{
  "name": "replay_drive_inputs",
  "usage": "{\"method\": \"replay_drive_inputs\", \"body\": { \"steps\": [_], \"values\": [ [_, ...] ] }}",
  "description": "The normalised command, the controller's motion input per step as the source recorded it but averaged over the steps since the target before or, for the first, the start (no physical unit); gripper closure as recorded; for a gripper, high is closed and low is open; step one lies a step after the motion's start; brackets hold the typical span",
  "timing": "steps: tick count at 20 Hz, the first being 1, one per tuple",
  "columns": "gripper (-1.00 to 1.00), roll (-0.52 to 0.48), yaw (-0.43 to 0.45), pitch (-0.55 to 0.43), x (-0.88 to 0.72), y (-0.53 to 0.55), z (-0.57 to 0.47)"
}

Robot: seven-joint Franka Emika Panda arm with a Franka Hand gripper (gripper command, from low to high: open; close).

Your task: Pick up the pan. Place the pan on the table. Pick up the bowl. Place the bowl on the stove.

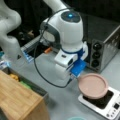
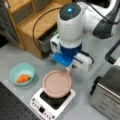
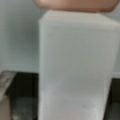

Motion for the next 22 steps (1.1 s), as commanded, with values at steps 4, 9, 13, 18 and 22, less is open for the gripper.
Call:
{"method": "replay_drive_inputs", "body": {
  "steps": [4,9,13,18,22],
  "values": [
    [1.0,0.052,0.055,-0.148,-0.5,-0.1,-0.07],
    [1.0,0.037,0.061,-0.158,-0.56,-0.09,-0.07],
    [1.0,0.018,0.059,-0.21,-0.54,-0.09,-0.13],
    [1.0,0.03,0.077,-0.251,-0.45,-0.12,-0.17],
    [1.0,0.03,0.097,-0.24,-0.39,-0.16,-0.16]
  ]
}}
